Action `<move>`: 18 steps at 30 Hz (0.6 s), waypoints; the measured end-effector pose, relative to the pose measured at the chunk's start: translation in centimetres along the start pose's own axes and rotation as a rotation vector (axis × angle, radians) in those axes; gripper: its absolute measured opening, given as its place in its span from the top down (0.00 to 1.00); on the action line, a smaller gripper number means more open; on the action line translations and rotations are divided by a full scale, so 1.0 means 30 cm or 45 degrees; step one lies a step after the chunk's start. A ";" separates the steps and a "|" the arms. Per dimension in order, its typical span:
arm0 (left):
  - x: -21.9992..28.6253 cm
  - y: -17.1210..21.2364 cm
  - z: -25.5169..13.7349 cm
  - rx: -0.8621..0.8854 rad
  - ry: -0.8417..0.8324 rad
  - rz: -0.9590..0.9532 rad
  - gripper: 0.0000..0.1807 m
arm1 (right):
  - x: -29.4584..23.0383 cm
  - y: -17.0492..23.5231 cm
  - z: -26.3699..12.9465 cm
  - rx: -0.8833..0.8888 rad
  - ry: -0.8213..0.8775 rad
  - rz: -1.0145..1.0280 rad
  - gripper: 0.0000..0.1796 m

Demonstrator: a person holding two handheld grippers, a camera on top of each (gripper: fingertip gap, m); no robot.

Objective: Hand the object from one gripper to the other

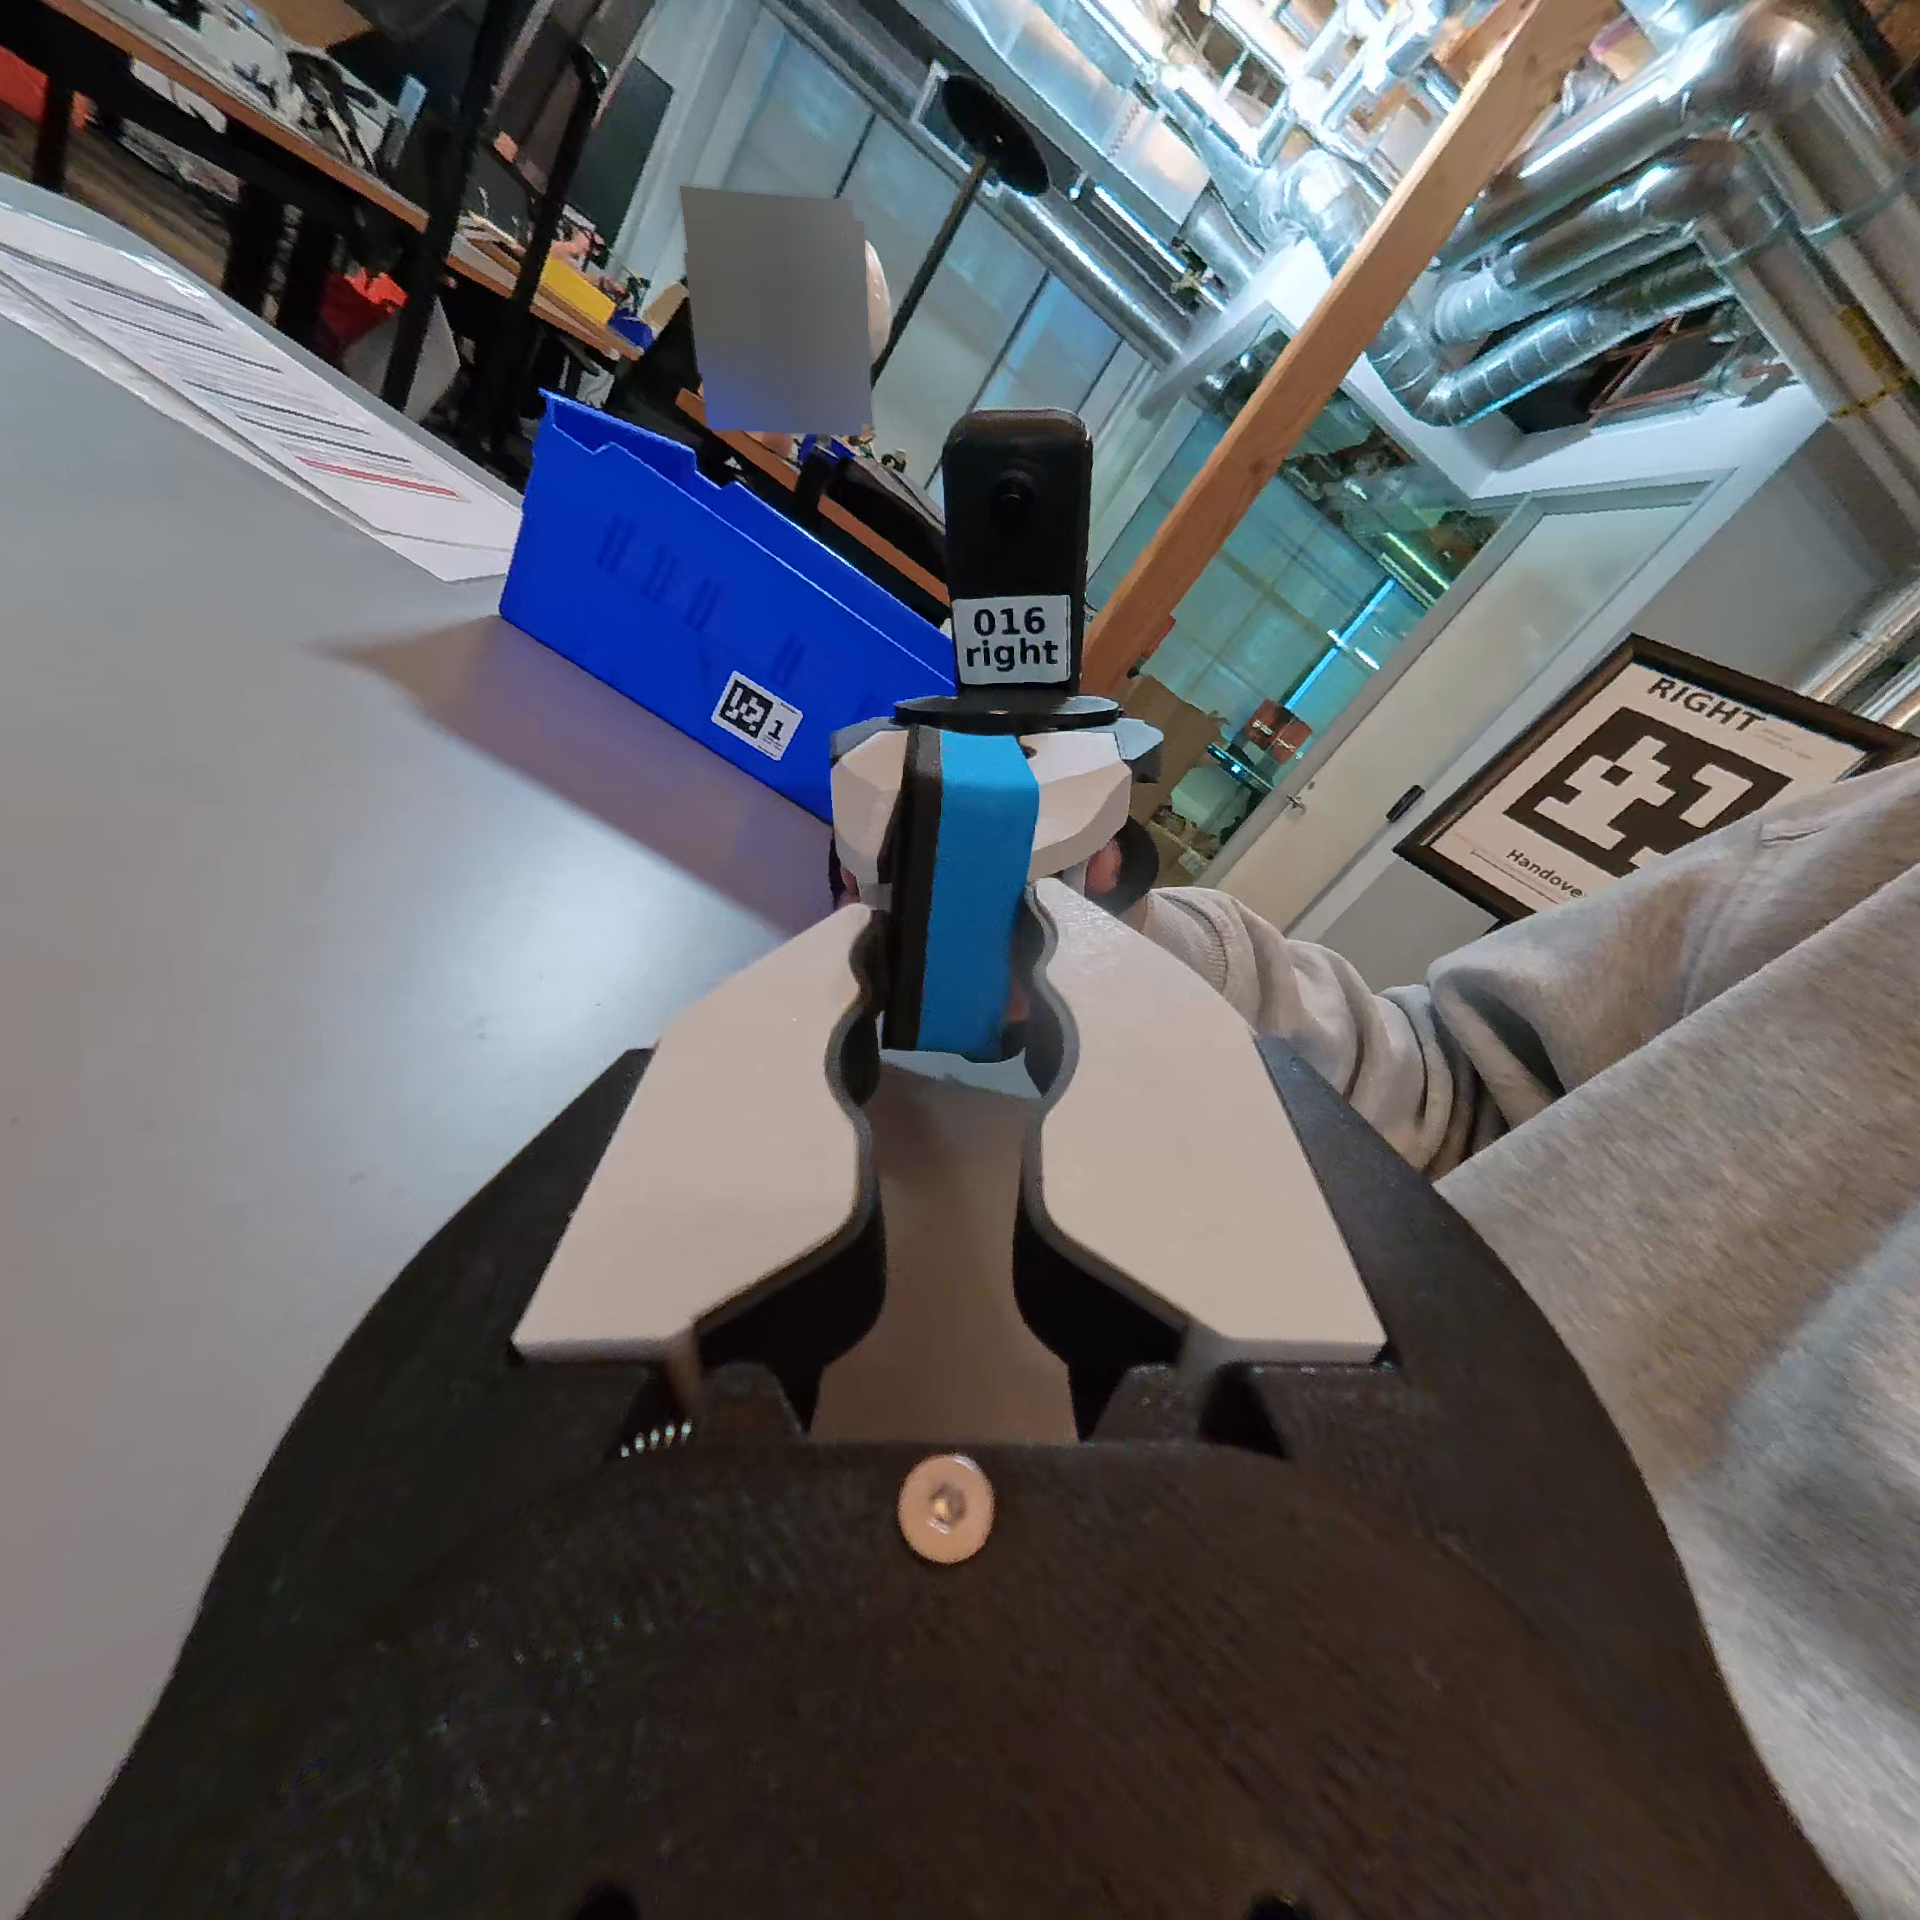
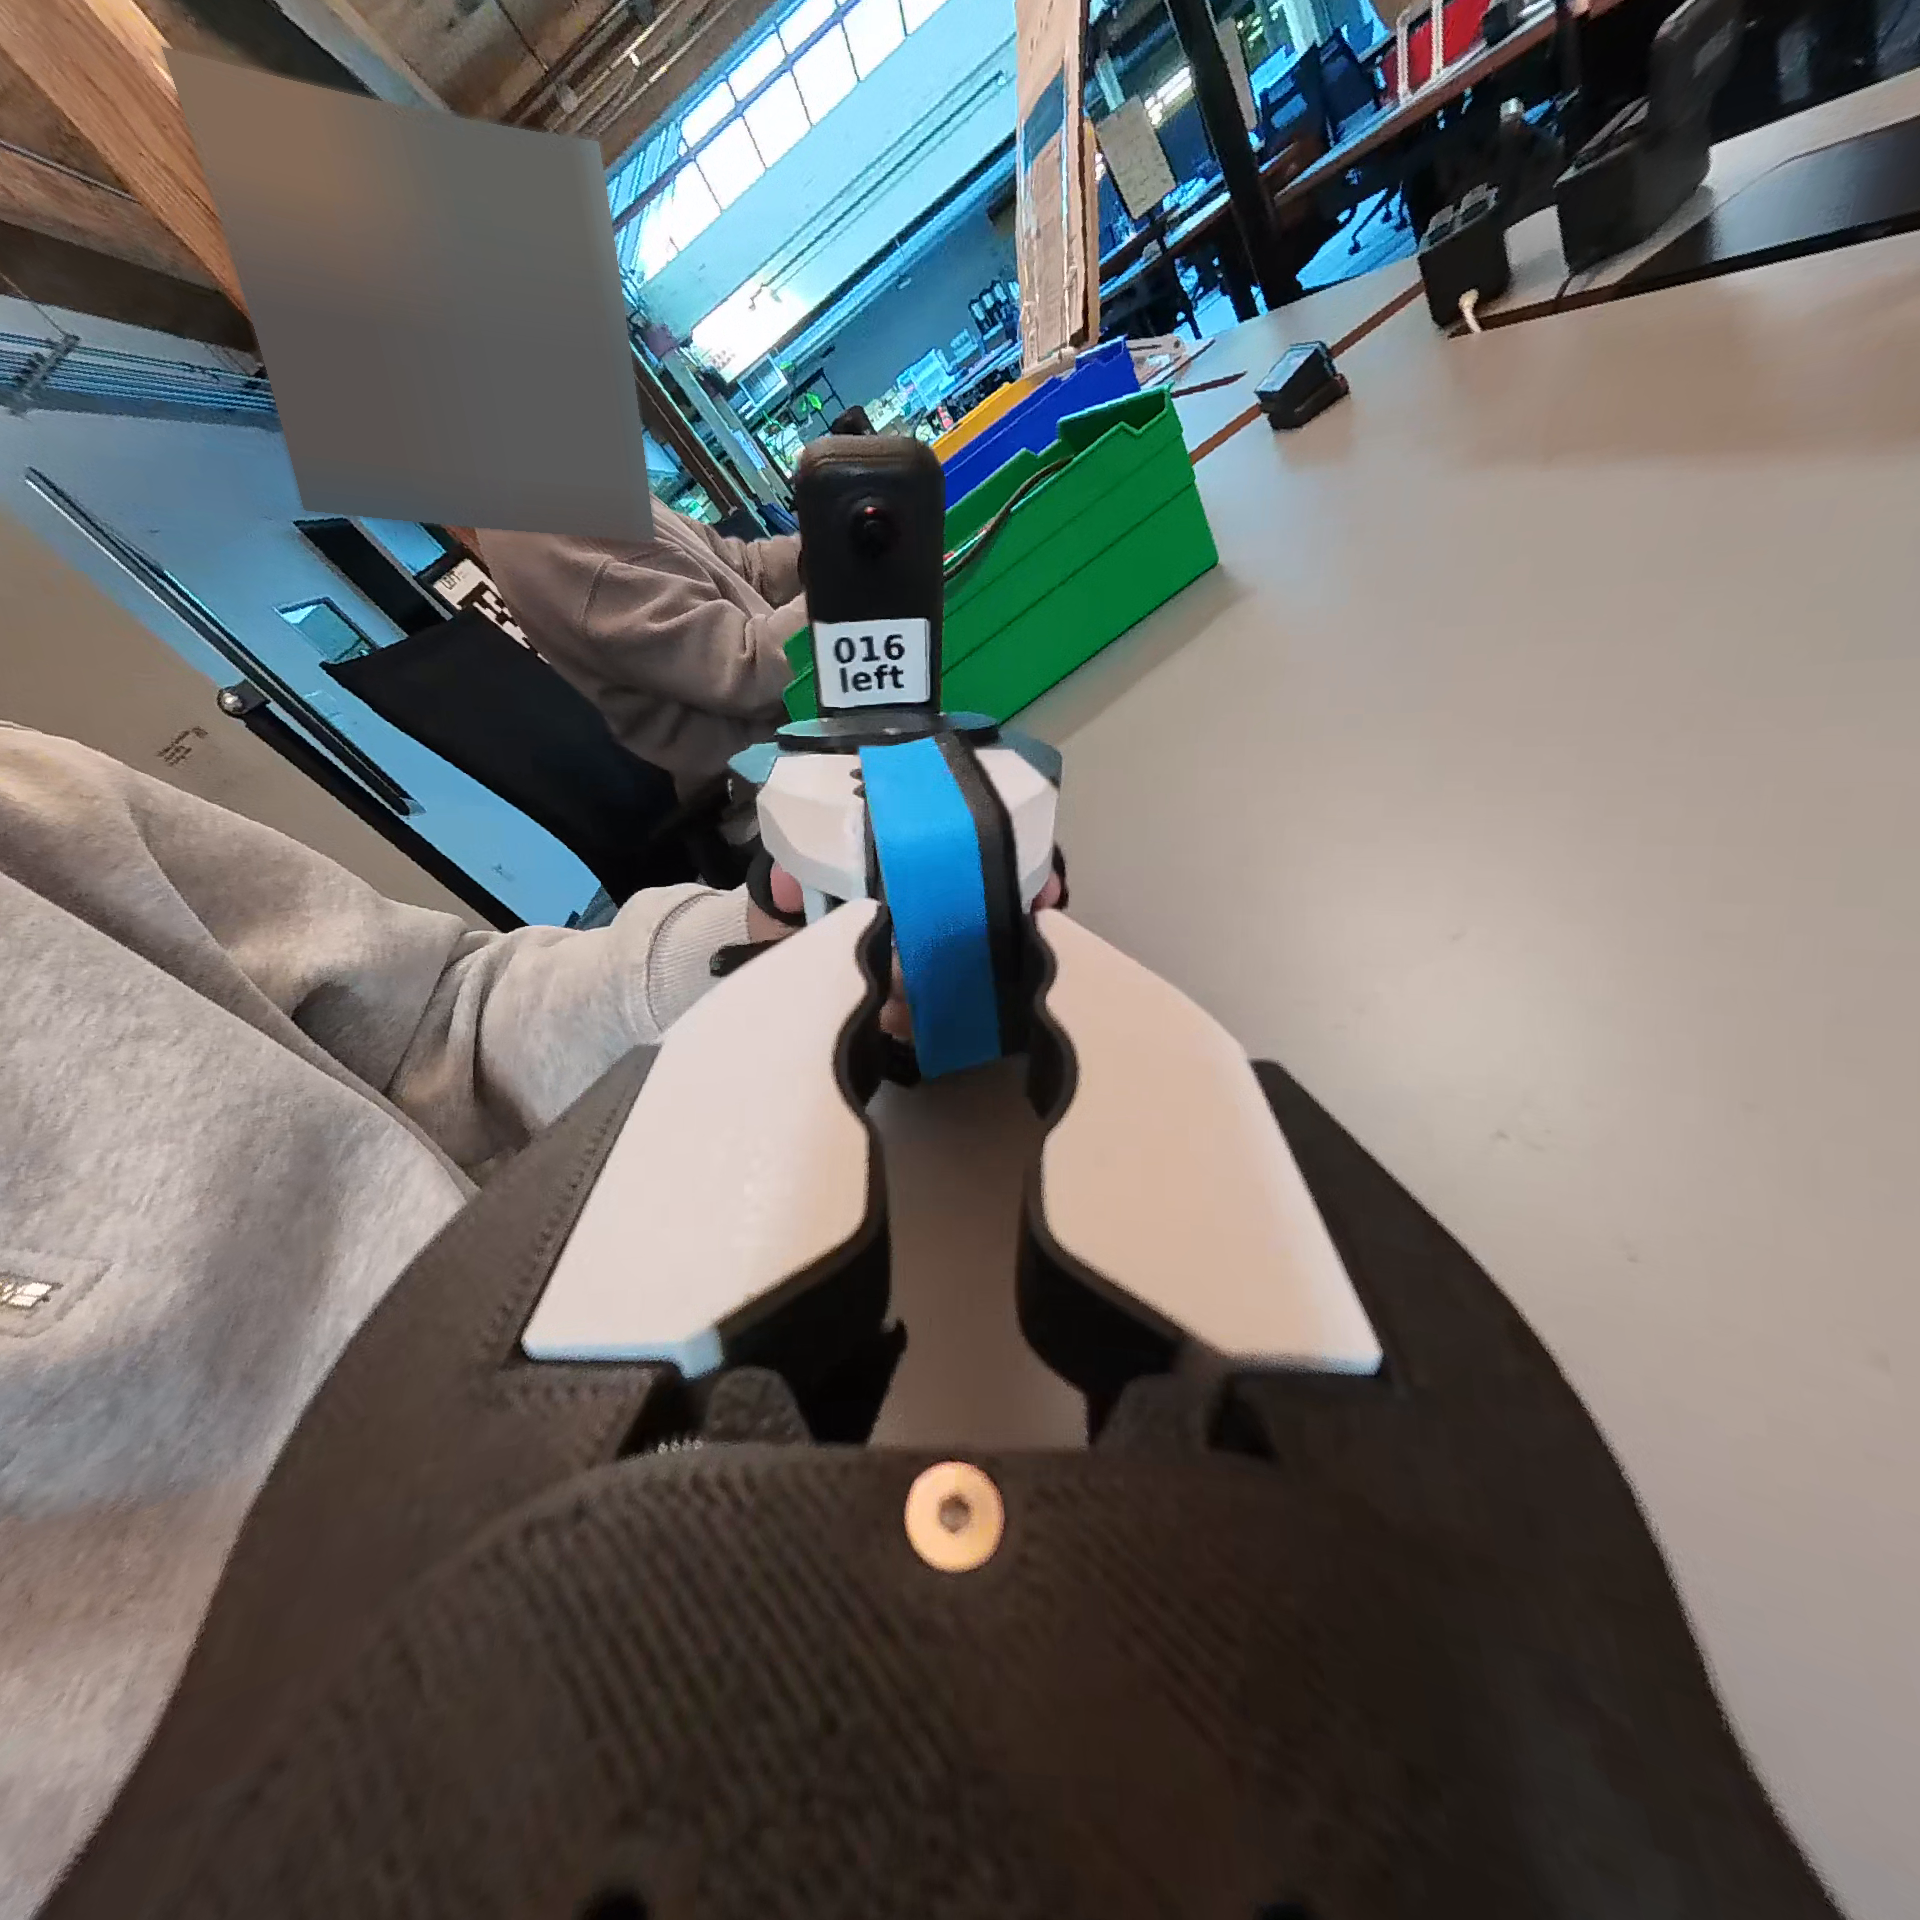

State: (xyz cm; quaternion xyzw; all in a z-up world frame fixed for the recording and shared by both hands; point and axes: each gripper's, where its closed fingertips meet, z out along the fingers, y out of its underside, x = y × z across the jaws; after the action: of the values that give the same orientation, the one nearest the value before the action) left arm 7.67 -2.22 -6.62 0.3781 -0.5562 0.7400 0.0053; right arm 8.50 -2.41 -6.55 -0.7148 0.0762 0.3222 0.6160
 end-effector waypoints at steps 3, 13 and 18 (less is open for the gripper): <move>-0.003 -0.005 -0.002 0.020 0.013 -0.048 0.86 | 0.008 -0.014 -0.001 0.044 0.041 -0.085 0.85; 0.002 -0.045 -0.038 0.174 0.300 -0.551 0.87 | -0.047 -0.093 -0.007 0.246 0.248 -0.824 0.59; -0.002 0.008 -0.018 0.056 0.306 -0.655 0.87 | -0.051 -0.020 0.046 0.066 0.316 -1.102 0.61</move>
State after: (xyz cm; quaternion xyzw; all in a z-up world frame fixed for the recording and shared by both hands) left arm 7.31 -1.83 -6.91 0.4165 -0.4212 0.7657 0.2508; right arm 7.11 -1.42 -5.25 -0.6984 -0.1484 -0.0551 0.6980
